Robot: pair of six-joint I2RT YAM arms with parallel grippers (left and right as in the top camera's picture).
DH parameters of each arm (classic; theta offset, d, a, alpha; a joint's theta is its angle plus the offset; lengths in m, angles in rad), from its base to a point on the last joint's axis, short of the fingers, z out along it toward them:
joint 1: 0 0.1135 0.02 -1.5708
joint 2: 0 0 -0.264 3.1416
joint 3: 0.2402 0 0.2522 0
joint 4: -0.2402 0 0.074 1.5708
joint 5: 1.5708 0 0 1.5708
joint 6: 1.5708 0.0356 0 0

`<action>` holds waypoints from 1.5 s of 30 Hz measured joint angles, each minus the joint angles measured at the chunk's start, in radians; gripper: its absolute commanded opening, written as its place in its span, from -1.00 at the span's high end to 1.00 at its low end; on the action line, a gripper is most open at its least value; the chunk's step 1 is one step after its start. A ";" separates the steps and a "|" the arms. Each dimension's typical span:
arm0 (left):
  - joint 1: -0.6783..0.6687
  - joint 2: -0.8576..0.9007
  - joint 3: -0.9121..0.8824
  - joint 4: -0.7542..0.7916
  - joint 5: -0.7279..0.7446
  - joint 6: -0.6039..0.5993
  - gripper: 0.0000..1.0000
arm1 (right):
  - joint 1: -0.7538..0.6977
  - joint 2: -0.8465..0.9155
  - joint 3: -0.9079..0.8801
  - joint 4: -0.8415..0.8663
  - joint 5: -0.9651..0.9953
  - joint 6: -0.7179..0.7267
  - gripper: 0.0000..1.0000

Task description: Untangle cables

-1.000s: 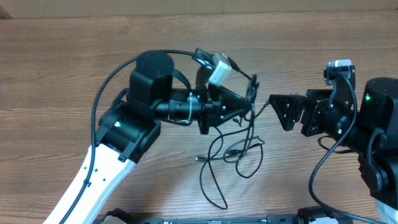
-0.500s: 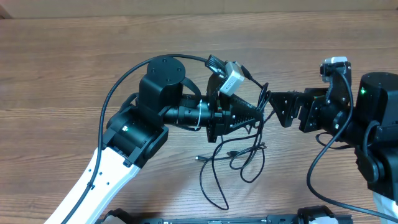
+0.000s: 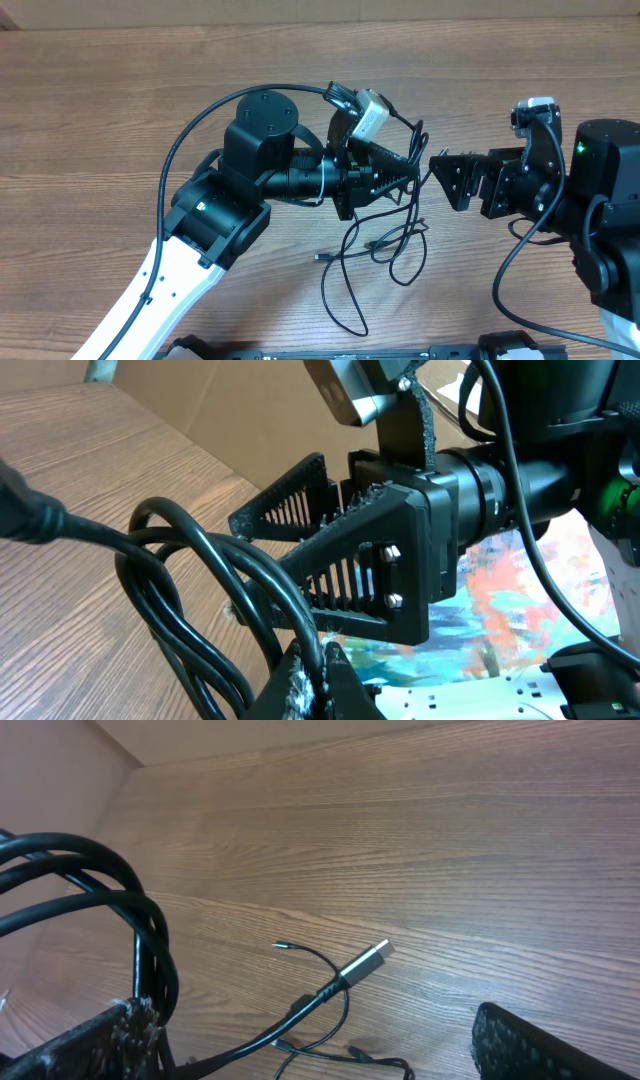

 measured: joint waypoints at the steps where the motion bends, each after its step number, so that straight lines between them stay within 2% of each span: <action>1: 0.000 0.000 0.000 0.000 -0.003 -0.003 0.92 | 0.000 0.000 0.000 0.000 -0.005 -0.004 -1.00; 29: -0.045 0.019 0.000 0.023 -0.018 -0.030 0.92 | 0.000 0.089 0.000 0.010 -0.049 -0.056 -1.00; 38: -0.045 0.019 0.000 0.023 -0.022 -0.038 0.91 | 0.000 0.089 0.000 0.036 -0.005 -0.055 -1.00; 45: -0.045 0.023 0.000 0.022 -0.039 -0.053 0.92 | 0.006 0.089 0.000 0.029 0.094 -0.002 -1.00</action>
